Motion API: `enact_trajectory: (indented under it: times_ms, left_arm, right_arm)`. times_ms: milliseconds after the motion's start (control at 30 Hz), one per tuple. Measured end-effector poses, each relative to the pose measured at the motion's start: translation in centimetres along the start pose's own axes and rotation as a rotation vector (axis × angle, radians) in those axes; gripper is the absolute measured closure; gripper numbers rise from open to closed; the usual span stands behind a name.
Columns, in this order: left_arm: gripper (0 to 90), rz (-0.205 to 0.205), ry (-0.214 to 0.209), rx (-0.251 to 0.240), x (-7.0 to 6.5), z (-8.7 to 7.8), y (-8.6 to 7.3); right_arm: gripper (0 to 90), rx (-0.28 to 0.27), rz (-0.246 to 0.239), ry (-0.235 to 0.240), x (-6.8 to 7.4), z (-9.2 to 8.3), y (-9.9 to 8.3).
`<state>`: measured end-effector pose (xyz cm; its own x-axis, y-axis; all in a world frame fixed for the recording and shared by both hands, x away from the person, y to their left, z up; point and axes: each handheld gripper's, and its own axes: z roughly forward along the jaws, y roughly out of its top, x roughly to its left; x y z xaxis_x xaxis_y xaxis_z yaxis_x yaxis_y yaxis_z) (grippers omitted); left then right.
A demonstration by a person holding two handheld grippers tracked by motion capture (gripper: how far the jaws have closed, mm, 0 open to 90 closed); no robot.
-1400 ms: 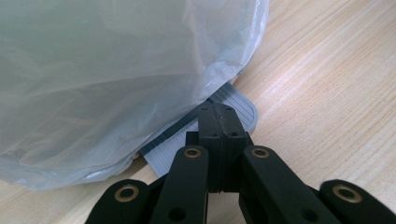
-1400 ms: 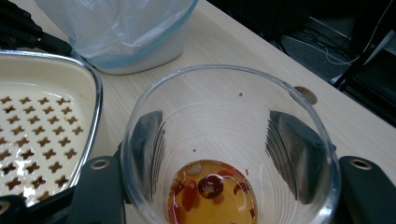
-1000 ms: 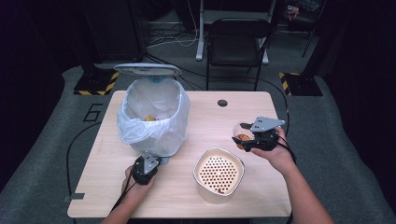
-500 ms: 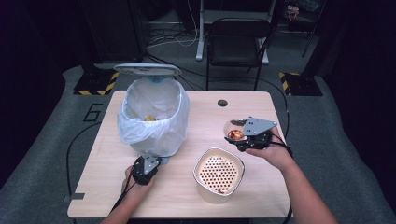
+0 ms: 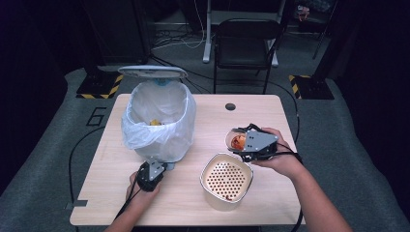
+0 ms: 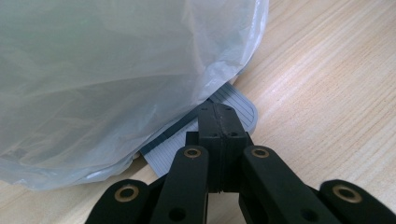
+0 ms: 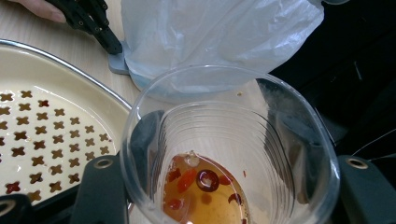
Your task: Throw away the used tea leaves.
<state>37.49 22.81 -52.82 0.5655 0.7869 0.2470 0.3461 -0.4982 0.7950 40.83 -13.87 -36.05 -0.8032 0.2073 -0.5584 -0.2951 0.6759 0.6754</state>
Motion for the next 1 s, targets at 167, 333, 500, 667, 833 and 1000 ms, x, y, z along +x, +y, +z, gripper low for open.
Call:
enact_trajectory:
  times_ms: [167, 333, 500, 667, 833, 1000]
  left_arm:
    - [90.0, 0.004, -0.001, 0.003, 0.0, 0.0, 0.0]
    - [90.0, 0.002, 0.000, 0.001, 0.0, 0.0, 0.0]
    - [90.0, 0.003, 0.001, 0.000, 0.0, 0.0, 0.0]
    - [90.0, 0.003, 0.001, 0.000, 0.0, 0.0, 0.0]
    - [90.0, 0.003, 0.001, 0.000, 0.0, 0.0, 0.0]
    - [90.0, 0.003, 0.001, 0.001, 0.0, 0.0, 0.0]
  right_arm:
    - [38.5, -0.001, -0.022, 0.004, 0.2, -0.1, 0.0]
    - [38.7, -0.003, -0.043, 0.009, 0.5, -0.2, 0.1]
    - [38.9, -0.010, -0.117, -0.031, 1.3, -0.5, 0.3]
    - [39.1, -0.026, -0.149, -0.068, 2.0, -0.5, 0.3]
    - [39.3, -0.017, -0.238, -0.128, 3.4, -0.3, 0.3]
    - [39.8, -0.004, -0.310, -0.189, 4.2, -0.4, 0.4]
